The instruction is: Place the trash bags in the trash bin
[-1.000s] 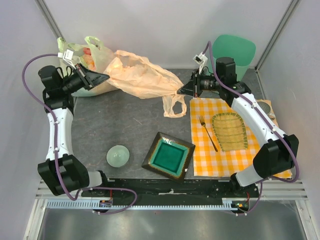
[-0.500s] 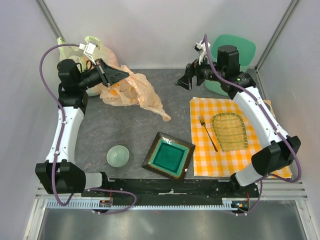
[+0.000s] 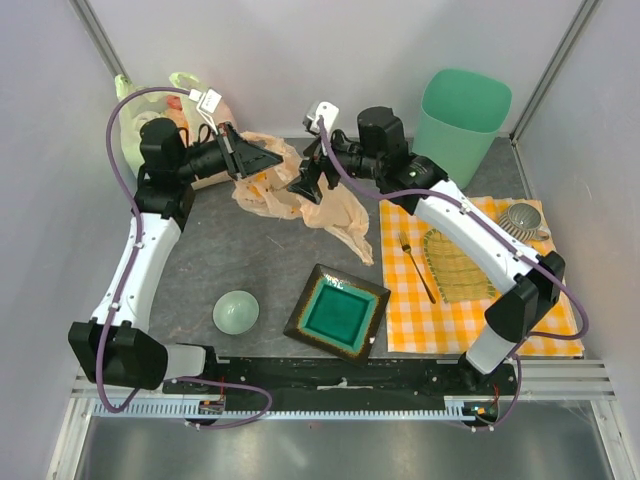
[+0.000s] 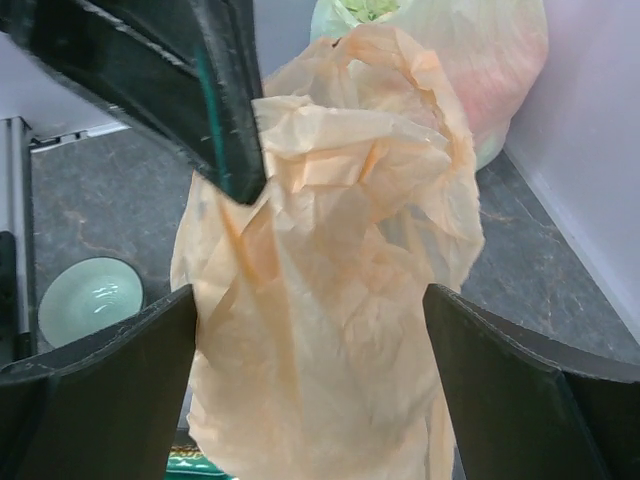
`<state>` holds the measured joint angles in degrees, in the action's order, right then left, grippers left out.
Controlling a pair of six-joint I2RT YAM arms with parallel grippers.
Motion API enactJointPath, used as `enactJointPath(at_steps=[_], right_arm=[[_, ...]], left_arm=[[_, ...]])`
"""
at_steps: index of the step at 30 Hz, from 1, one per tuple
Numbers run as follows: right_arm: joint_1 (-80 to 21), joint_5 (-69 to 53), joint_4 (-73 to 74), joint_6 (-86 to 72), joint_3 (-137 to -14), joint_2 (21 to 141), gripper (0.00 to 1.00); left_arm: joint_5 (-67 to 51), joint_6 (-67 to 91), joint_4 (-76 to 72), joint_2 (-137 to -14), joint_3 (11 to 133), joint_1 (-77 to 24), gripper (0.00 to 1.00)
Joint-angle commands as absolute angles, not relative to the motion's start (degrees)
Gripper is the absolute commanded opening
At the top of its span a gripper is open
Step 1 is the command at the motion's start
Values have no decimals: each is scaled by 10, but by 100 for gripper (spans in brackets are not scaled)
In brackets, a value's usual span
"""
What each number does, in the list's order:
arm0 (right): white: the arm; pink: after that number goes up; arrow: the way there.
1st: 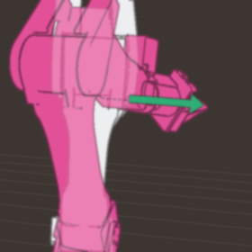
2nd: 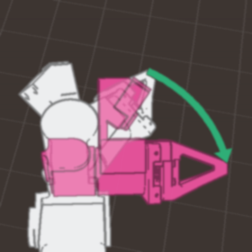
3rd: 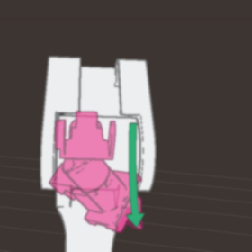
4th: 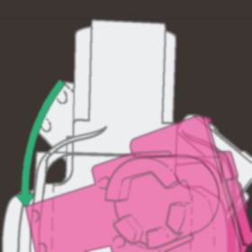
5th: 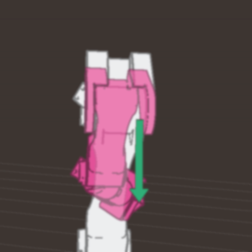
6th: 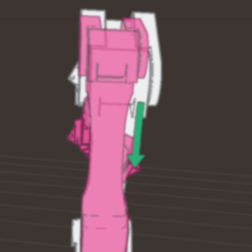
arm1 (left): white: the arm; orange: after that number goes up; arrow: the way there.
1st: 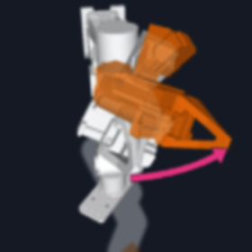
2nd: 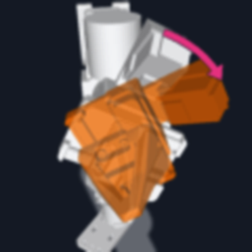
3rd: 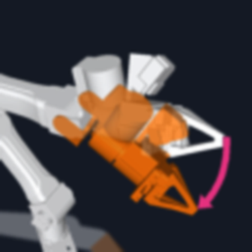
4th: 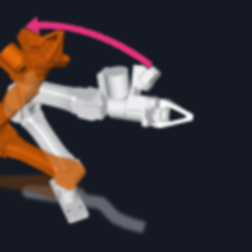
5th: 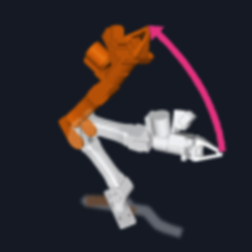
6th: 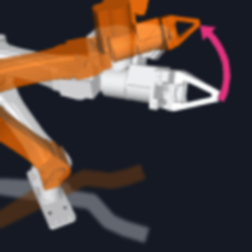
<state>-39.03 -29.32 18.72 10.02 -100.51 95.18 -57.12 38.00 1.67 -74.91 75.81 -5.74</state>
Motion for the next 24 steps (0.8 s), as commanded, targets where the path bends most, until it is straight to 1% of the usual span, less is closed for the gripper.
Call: enactJointPath(at_steps=[1, 3, 4, 5, 6, 7, 8, 9, 10, 11, 12, 13, 14, 15, 17, 19, 21, 22, 24], right_arm=[[-409, -234, 127, 136, -1004, 961, 98], [-413, -221, 122, 145, -1003, 970, 97], [-413, -215, 120, 148, -1002, 971, 91], [-413, -196, 120, 149, -1002, 973, 81], [-414, -187, 120, 151, -1001, 970, 47], [-411, -180, 120, 152, -999, 967, 28], [-410, -174, 119, 151, -996, 962, 13], [-401, -177, 114, 146, -985, 950, 0], [-396, -179, 113, 144, -980, 944, 0], [-392, -181, 112, 142, -974, 937, 0], [-382, -179, 113, 141, -964, 925, 0], [-379, -178, 113, 135, -960, 920, 0], [-376, -175, 113, 132, -955, 915, 0], [-373, -173, 114, 130, -946, 905, 0], [-368, -173, 113, 127, -936, 896, 0], [-368, -180, 104, 124, -919, 885, 0], [-368, -180, 100, 110, -915, 884, 0], [-368, -179, 100, 107, -916, 885, 0], [-368, -173, 98, 100, -918, 887, 0]], left_arm=[[-588, 406, -16, -743, 770, -82, 2], [-588, 413, -18, -744, 769, -91, 2], [-589, 417, -23, -744, 770, -93, 2], [-586, 425, -24, -747, 771, -93, 2], [-585, 427, -25, -748, 773, -92, 2], [-582, 426, -23, -748, 775, -91, 2], [-578, 411, -14, -748, 780, -89, 2], [-570, 394, -4, -749, 796, -78, 2], [-539, 374, 49, -748, 809, -69, 14], [-527, 357, 55, -749, 817, -53, 29], [-521, 359, 55, -746, 823, -13, 48], [-503, 362, 59, -741, 827, -1, 71], [-495, 358, 66, -738, 829, 30, 77], [-484, 345, 81, -733, 835, 52, 80], [-428, 290, 121, -712, 838, 54, 81], [-382, 280, 130, -700, 816, 54, 84], [-375, 283, 155, -702, 809, 51, 84], [-379, 287, 159, -706, 807, 51, 88], [-379, 301, 148, -708, 798, 39, 90]])
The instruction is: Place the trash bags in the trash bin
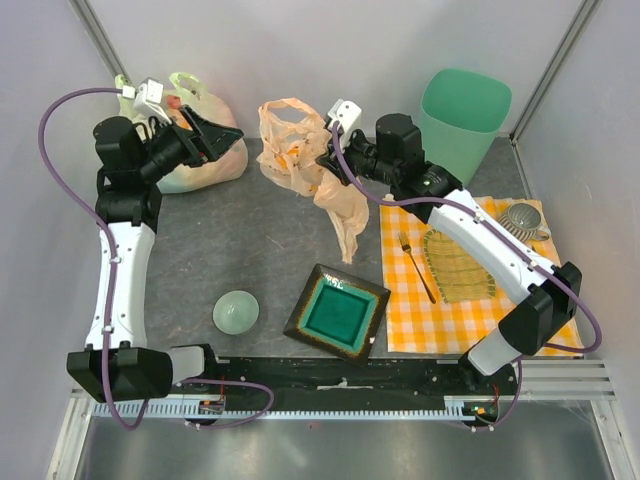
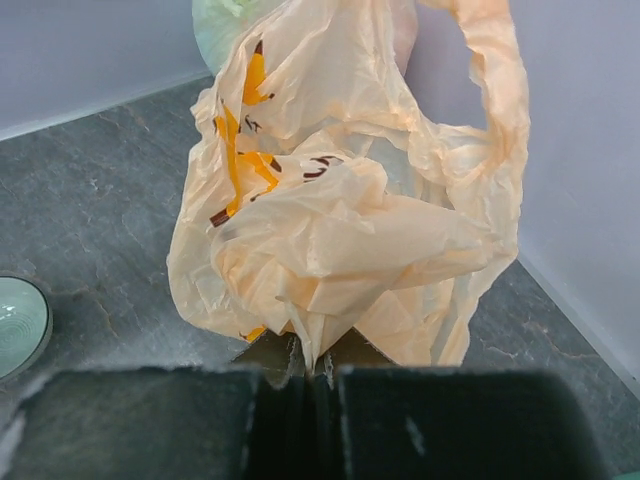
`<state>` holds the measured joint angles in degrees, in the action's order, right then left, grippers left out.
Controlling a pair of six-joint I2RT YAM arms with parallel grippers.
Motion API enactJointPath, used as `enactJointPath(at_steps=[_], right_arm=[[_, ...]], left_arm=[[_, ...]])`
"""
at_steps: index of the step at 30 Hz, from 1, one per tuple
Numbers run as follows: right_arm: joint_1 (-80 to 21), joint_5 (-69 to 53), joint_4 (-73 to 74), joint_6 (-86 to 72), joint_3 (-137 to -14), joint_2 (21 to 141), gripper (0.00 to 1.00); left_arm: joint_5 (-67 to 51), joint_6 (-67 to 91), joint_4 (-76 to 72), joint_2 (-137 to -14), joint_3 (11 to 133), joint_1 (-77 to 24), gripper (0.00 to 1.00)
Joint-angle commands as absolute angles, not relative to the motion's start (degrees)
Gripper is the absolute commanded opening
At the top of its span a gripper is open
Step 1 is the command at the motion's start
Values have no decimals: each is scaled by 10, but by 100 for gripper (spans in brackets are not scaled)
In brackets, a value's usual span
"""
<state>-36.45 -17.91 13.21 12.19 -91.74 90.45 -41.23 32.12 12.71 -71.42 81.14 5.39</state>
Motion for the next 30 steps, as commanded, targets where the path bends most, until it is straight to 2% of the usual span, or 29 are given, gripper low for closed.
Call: enactJointPath(at_steps=[1, 9, 14, 17, 18, 21, 23, 26, 29, 30], right_arm=[[-368, -175, 99, 100, -918, 888, 0], [-388, -188, 106, 109, -918, 884, 0], [-403, -180, 106, 118, -922, 878, 0], [-404, -164, 96, 111, -929, 868, 0], [-403, -162, 94, 111, -932, 864, 0], [-384, -166, 86, 91, -947, 847, 0], [-360, -191, 70, 43, -956, 837, 0], [-306, -235, 38, -25, -954, 826, 0], [-279, -284, 31, -31, -948, 822, 0], [-276, -297, 30, -27, -944, 822, 0]], left_arm=[[-375, 302, 145, -709, 798, 32, 90], [-338, 318, 147, -752, 821, -33, 90], [-330, 330, 164, -787, 824, -54, 83], [-309, 313, 205, -796, 805, -51, 52], [-298, 302, 217, -798, 797, -46, 29], [-301, 284, 224, -799, 747, -1, 12], [-338, 284, 203, -799, 691, 65, 10], [-387, 280, 167, -811, 632, 108, 10], [-438, 278, 164, -817, 619, 113, 15], [-474, 285, 138, -810, 617, 113, 22]])
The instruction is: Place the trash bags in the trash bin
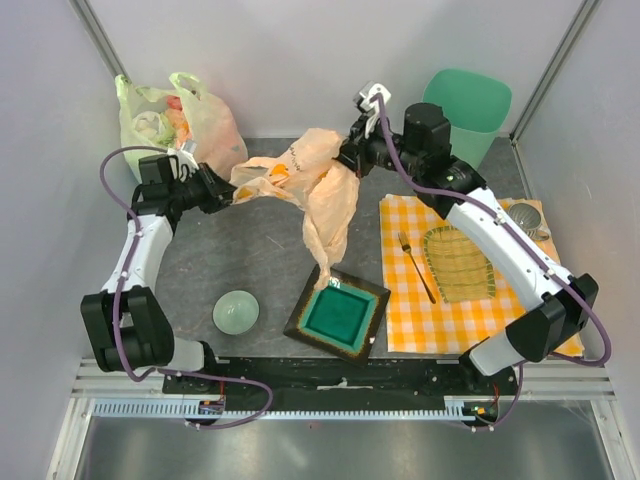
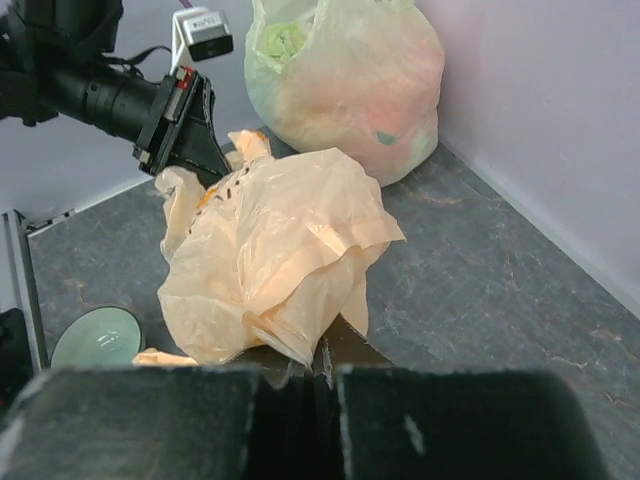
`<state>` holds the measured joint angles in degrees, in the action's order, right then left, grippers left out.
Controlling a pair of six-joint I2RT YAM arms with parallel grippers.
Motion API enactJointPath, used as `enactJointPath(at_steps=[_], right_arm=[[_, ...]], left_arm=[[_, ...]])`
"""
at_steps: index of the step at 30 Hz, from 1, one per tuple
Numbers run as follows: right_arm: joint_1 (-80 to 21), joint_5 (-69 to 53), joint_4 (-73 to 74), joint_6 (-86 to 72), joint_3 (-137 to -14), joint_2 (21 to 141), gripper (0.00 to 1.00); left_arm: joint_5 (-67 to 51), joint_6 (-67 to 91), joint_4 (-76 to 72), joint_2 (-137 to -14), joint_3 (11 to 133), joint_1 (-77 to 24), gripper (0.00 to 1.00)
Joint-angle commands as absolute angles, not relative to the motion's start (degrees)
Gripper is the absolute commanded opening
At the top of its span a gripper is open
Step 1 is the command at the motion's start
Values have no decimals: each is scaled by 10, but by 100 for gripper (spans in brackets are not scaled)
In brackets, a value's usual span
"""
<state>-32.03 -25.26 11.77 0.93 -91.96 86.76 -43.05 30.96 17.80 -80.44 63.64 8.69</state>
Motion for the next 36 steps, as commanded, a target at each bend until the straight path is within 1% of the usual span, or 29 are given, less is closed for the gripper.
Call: enactJointPath(at_steps=[1, 2, 3, 4, 5, 7, 10, 16, 18, 19, 24, 26, 28, 31, 34, 35, 36], right_arm=[[-276, -308, 31, -26, -940, 821, 0], [-275, -335, 32, -25, -933, 819, 0], [-276, -351, 32, -14, -930, 818, 0], [-276, -367, 32, -6, -922, 817, 0], [-276, -384, 36, -4, -918, 813, 0], [-277, -399, 50, 57, -910, 806, 0], [-277, -427, 82, 125, -904, 795, 0], [-286, -444, 122, 209, -899, 781, 0], [-295, -444, 136, 247, -897, 778, 0], [-299, -443, 140, 258, -893, 773, 0], [-330, -432, 148, 322, -873, 756, 0], [-341, -436, 163, 335, -875, 752, 0], [-348, -433, 163, 354, -867, 744, 0], [-357, -427, 163, 358, -867, 737, 0], [-361, -423, 163, 363, -867, 730, 0], [-363, -423, 161, 362, -867, 730, 0], [-363, -427, 161, 361, -867, 728, 0]], left_arm=[[-492, 305, 122, -803, 614, 113, 27], [-506, 310, 107, -796, 613, 113, 33], [-526, 312, 98, -778, 615, 113, 52], [-534, 301, 88, -767, 618, 115, 60], [-540, 288, 88, -752, 624, 115, 73], [-562, 246, 97, -707, 629, 119, 80], [-593, 168, 118, -664, 649, 120, 87], [-607, 61, 141, -651, 725, 114, 88], [-602, 28, 190, -666, 752, 95, 87], [-597, -15, 206, -671, 775, 87, 87], [-544, -101, 259, -685, 804, 8, 86], [-511, -117, 263, -687, 802, -43, 85], [-478, -123, 265, -694, 800, -58, 83], [-487, -124, 283, -708, 802, -69, 81], [-510, -127, 296, -713, 793, -74, 82], [-511, -129, 301, -716, 791, -76, 76], [-503, -126, 301, -720, 789, -76, 67]])
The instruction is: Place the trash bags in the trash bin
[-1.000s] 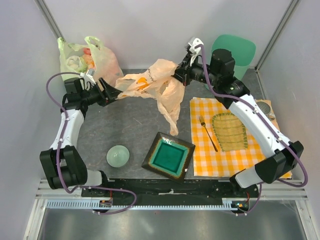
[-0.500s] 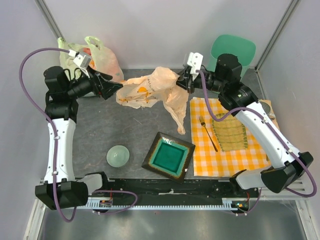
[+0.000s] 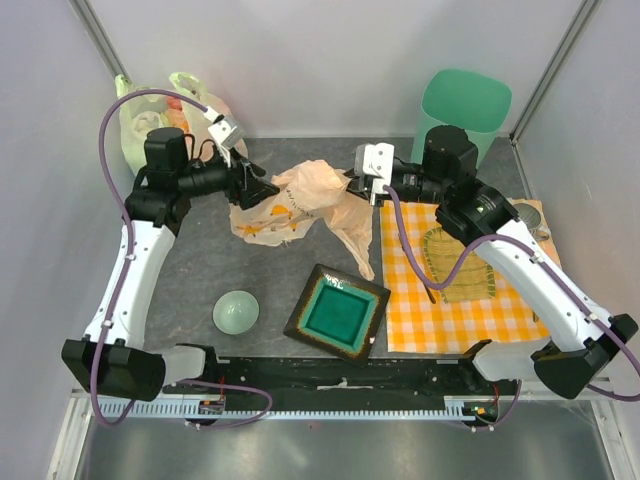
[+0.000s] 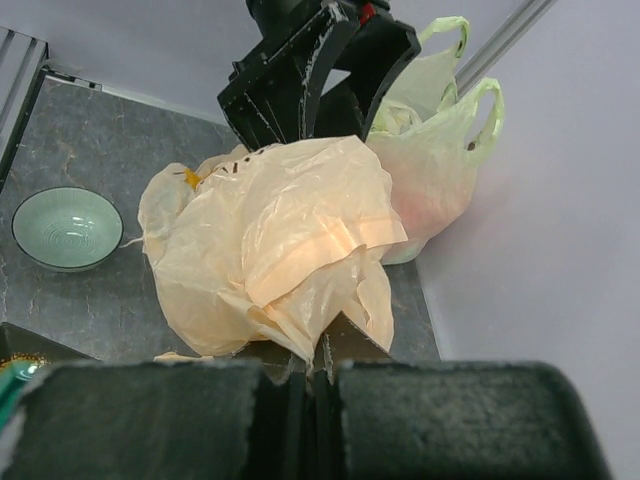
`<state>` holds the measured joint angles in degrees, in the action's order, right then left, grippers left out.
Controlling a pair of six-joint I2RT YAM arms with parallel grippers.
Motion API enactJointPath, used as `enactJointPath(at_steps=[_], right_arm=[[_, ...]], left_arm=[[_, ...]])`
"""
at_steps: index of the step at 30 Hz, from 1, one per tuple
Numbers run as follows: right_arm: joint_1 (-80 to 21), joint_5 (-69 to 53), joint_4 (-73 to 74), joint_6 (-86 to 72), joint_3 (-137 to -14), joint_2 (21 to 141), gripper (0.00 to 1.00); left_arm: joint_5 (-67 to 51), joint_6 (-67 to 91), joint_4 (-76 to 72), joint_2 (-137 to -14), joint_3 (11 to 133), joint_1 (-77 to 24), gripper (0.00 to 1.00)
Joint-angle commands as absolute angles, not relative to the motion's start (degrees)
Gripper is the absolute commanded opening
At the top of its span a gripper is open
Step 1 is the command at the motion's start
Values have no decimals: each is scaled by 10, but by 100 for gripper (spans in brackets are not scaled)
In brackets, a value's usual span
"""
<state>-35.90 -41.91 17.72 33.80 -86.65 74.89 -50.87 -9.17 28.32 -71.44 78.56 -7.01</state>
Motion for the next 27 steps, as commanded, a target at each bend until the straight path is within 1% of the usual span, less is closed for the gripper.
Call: enactJointPath(at_steps=[1, 2, 4, 5, 7, 8, 11, 12, 14, 16, 17, 18, 19, 20, 21, 22, 23, 24, 25, 27], right_arm=[[-363, -430, 157, 362, -867, 723, 0], [-365, -432, 154, 360, -865, 719, 0], [-366, -440, 150, 357, -860, 708, 0], [-365, -443, 150, 353, -860, 705, 0], [-366, -445, 149, 356, -857, 694, 0], [-365, -446, 148, 357, -854, 688, 0], [-366, -443, 146, 360, -855, 677, 0], [-366, -440, 145, 361, -856, 675, 0], [-364, -426, 130, 355, -852, 669, 0], [-362, -409, 102, 312, -853, 675, 0], [-359, -377, 89, 288, -855, 680, 0], [-355, -361, 75, 259, -861, 687, 0], [-350, -350, 54, 192, -868, 705, 0], [-334, -341, 48, 163, -878, 716, 0], [-330, -302, 48, 129, -906, 745, 0], [-316, -291, 61, 77, -921, 759, 0], [-307, -284, 65, 44, -934, 773, 0], [-301, -250, 69, 16, -958, 799, 0], [-294, -230, 80, -38, -968, 809, 0], [-289, -190, 86, -75, -983, 832, 0]], left_arm=[[-491, -122, 303, -730, 789, -76, 60], [-479, -118, 302, -735, 790, -70, 48], [-468, -76, 287, -751, 788, -52, 33], [-463, -54, 277, -771, 790, -27, 14], [-445, -5, 273, -796, 795, -4, 2], [-433, 16, 275, -820, 798, 16, 2], [-395, 54, 301, -853, 809, 28, 2], [-386, 68, 331, -880, 816, 29, 2], [-391, 83, 352, -902, 829, 33, 2], [-395, 93, 345, -899, 818, 34, 2], [-400, 93, 340, -896, 820, 36, 12], [-426, 91, 334, -892, 824, 39, 19], [-437, 97, 317, -883, 838, 49, 29], [-446, 105, 302, -877, 845, 58, 48], [-465, 123, 288, -872, 864, 68, 60], [-468, 128, 268, -862, 877, 86, 67], [-468, 134, 260, -859, 890, 96, 80], [-466, 134, 255, -855, 921, 103, 85], [-455, 130, 251, -846, 936, 113, 87], [-407, 124, 229, -825, 949, 117, 89]])
